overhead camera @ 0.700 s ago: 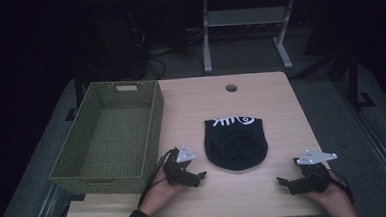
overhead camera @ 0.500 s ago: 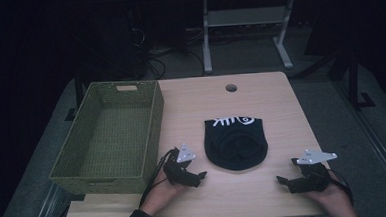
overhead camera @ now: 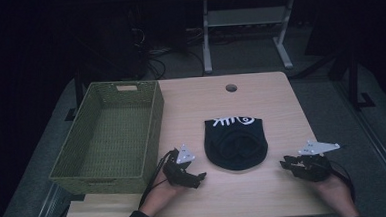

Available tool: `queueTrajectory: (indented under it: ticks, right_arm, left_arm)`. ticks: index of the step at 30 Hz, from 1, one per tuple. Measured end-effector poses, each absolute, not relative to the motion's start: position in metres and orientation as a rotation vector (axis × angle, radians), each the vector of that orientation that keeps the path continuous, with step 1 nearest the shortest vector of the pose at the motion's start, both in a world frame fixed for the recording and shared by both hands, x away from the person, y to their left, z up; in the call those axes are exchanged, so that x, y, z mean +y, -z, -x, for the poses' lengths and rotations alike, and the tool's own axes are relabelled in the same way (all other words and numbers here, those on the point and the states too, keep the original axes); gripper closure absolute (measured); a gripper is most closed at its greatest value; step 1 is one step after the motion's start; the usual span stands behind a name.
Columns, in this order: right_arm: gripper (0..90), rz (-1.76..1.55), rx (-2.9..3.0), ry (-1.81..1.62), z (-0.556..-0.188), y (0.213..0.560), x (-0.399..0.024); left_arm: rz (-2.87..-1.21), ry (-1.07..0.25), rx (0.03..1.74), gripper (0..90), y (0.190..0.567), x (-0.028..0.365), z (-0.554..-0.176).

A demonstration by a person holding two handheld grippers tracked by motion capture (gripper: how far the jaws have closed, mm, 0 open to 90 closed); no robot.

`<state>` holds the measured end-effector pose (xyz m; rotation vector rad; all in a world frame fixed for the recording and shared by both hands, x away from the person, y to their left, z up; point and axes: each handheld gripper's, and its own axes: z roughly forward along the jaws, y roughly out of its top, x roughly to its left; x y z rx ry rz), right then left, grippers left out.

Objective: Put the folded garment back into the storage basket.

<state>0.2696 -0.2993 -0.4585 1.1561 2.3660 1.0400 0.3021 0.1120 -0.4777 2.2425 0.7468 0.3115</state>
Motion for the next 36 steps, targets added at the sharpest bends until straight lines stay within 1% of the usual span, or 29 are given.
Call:
queueTrajectory:
  ticks: [1,2,5,6,7,17,36]
  right_arm:
    - [73.0,-1.156,2.366,-1.04,-0.27,0.459,-0.299]
    - [75.1,-1.154,2.37,-1.048,-0.271,0.457,-0.299]
    - [83.4,-1.145,2.382,-1.072,-0.275,0.455,-0.299]
    - [88.0,-1.131,2.385,-1.085,-0.279,0.452,-0.299]
    - [89.9,-1.125,2.387,-1.093,-0.28,0.451,-0.299]
    - [90.0,-1.121,2.419,-1.167,-0.303,0.438,-0.296]
    - [90.0,-1.042,2.433,-1.173,-0.341,0.418,-0.28]
  left_arm:
    - [-2.241,-0.31,0.747,12.0,0.478,0.112,-0.302]
    - [-2.243,-0.31,0.744,11.9,0.478,0.112,-0.302]
    - [-2.247,-0.311,0.737,11.9,0.478,0.113,-0.301]
    - [-2.247,-0.311,0.737,12.0,0.478,0.113,-0.301]
    - [-2.246,-0.311,0.738,11.9,0.478,0.113,-0.301]
    - [-2.246,-0.309,0.733,12.0,0.478,0.115,-0.299]
    - [-2.25,-0.31,0.73,11.9,0.478,0.115,-0.3]
